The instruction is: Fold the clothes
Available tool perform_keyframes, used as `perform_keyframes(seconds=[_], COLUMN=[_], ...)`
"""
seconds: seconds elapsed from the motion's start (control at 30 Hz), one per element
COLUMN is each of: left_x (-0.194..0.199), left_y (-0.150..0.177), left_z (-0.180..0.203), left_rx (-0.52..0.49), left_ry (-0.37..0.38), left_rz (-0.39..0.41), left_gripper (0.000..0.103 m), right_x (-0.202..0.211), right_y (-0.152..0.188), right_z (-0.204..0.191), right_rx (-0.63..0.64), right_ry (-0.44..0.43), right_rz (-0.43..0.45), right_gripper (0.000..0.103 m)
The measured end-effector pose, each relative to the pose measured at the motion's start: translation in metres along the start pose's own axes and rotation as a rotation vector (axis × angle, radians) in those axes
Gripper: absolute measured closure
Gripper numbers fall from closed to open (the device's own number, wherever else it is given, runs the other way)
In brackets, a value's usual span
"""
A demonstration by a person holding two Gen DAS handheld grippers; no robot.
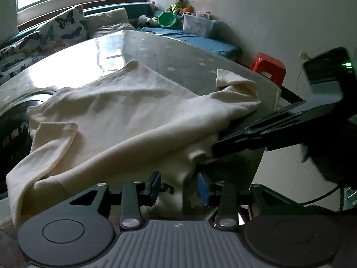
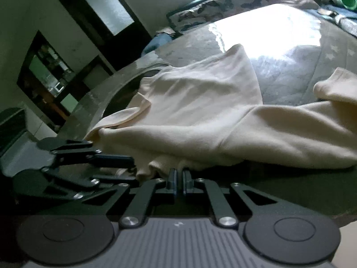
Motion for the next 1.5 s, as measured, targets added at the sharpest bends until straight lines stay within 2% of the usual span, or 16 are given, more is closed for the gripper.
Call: perform_keyframes(seconds=[0.13,0.2,0.33,0.43,0.5,0.6,0.8,0.83,0.87,1.03,1.13,1.23,1.3,1.43,1.5], left_x=[0.005,0.009,0.013,0.019,0.025,0.031,0.028,0.023,0.017,-0.023,-0.037,-0.038,-0.036,-0.025,-0.007], left_y=[0.003,0.004,0.007,0.006,0.002,-0.005,-0.026,-0.029,-0.032,-0.039,-0.036,-0.034,-0.032,-0.027,-0.024], left_z=[-0.001,0.000,-0.003,-0.007,-0.014,-0.030,-0.076,-0.081,-0.085,-0.096,-0.105,-0.114,-0.120,-0.132,-0.138], left_rx=[0.002,0.002,0.005,0.017,0.035,0.064,0.102,0.093,0.081,0.010,0.028,0.068,0.088,0.145,0.168], left_ry=[0.011,0.027,0.030,0.030,0.023,-0.039,-0.247,-0.271,-0.284,-0.366,-0.376,-0.366,-0.371,-0.380,-0.424], left_rz=[-0.006,-0.001,-0.015,-0.005,0.018,0.051,0.079,0.074,0.064,-0.012,-0.029,-0.007,0.005,0.045,0.081], left_gripper=[0.064,0.063,0.063,0.063,0.063,0.061,0.058,0.058,0.057,0.057,0.057,0.064,0.078,0.097,0.099], right_x=[0.018,0.022,0.027,0.034,0.040,0.042,0.027,0.022,0.018,-0.008,-0.027,-0.043,-0.053,-0.068,-0.075], right_y=[0.005,0.011,0.020,0.019,0.009,-0.011,-0.059,-0.067,-0.076,-0.121,-0.142,-0.154,-0.160,-0.166,-0.169], right_z=[-0.010,-0.016,-0.023,-0.030,-0.035,-0.037,-0.023,-0.019,-0.014,0.010,0.024,0.034,0.038,0.043,0.046], right_rx=[0.025,0.060,0.122,0.167,0.195,0.212,0.228,0.228,0.229,0.232,0.218,0.230,0.240,0.249,0.245], right_ry=[-0.021,-0.027,0.003,0.013,0.011,0.016,0.073,0.086,0.102,0.167,0.194,0.227,0.245,0.269,0.277], right_rz=[-0.033,-0.078,-0.154,-0.167,-0.135,-0.076,0.012,0.021,0.030,0.061,0.053,0.043,0.035,0.029,0.024], right_gripper=[0.099,0.099,0.098,0.094,0.094,0.094,0.093,0.088,0.083,0.081,0.078,0.076,0.076,0.073,0.072])
Point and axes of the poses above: each gripper's, at about its wrist camera, not at the fingertips, and x roughly against the way its jaws point, z to its right, y to its underside, the point moved 6 cm from there along -x, roughly the way its jaws point, and after that the axes turned 6 degrees about -x, right-handed, at the moved point
